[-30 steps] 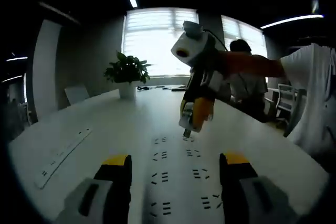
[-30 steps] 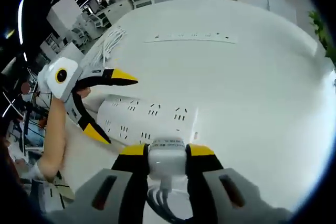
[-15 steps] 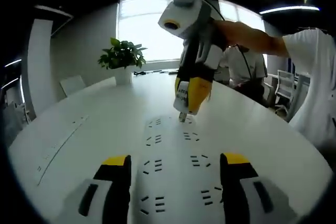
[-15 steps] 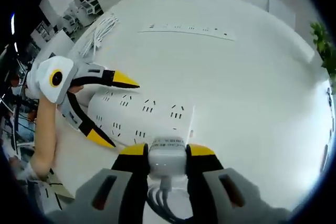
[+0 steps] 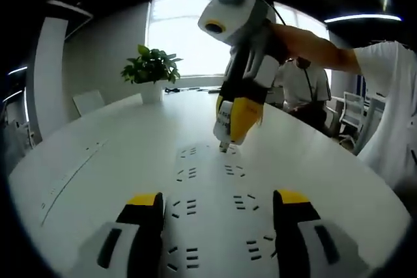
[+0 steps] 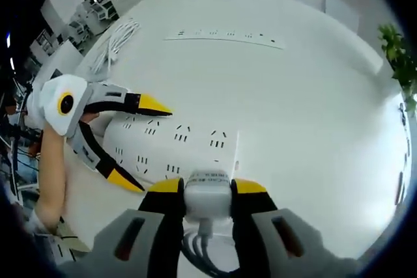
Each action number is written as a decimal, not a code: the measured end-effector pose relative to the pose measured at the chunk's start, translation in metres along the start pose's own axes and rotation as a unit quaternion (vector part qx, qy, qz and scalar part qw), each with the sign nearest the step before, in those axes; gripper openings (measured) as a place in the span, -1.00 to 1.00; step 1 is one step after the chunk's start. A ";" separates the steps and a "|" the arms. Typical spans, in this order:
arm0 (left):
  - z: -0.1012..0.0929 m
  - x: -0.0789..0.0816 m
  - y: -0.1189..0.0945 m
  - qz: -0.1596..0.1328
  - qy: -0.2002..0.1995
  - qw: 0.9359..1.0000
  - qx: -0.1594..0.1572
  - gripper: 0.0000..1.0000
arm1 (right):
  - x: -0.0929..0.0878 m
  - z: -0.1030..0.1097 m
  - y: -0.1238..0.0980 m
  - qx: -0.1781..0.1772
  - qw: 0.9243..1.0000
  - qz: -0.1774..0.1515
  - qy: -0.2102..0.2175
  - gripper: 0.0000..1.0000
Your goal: Straighten the power strip on the desk, plug the charger into it
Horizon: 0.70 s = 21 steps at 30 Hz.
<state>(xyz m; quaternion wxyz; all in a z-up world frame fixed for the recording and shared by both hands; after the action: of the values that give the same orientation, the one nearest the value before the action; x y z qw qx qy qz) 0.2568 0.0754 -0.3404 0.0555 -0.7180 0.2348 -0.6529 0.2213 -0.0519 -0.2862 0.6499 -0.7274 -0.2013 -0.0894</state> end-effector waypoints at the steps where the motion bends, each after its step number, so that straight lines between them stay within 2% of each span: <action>1: 0.000 0.000 0.000 0.001 0.000 1.000 0.000 0.42 | 0.000 0.000 0.000 -0.002 1.000 -0.001 -0.001 -0.46; 7: 0.001 0.000 0.000 0.003 0.002 1.000 0.001 0.42 | 0.000 -0.003 0.003 -0.001 1.000 0.003 0.016 -0.46; 8: 0.002 0.001 0.000 0.001 0.002 1.000 0.001 0.42 | -0.002 -0.003 0.006 0.000 1.000 0.015 0.020 -0.46; 9: 0.002 0.001 0.000 -0.001 0.001 1.000 0.001 0.43 | 0.002 -0.005 0.004 0.000 1.000 -0.001 0.017 -0.46; 10: 0.002 0.001 0.000 -0.002 0.001 1.000 0.001 0.43 | 0.000 -0.003 0.004 -0.002 1.000 0.006 0.021 -0.46; 21: 0.002 0.000 0.000 -0.017 -0.010 1.000 -0.001 0.46 | -0.008 0.003 0.004 -0.015 1.000 -0.010 0.022 -0.47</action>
<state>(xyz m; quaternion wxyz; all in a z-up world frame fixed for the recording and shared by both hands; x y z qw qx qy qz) 0.2588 0.0748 -0.3407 0.0462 -0.7285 0.2225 -0.6462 0.2149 -0.0505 -0.2937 0.6422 -0.7329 -0.1931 -0.1151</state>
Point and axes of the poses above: the point that each gripper's makers call its tool centre point, and the gripper's own axes: y roughly forward along the fingers, z roughly to its left, x roughly out of its top, the point moved 5 cm from there along -y, roughly backward along the fingers, and after that the axes turned 12 degrees about -x, right-handed, at the moved point
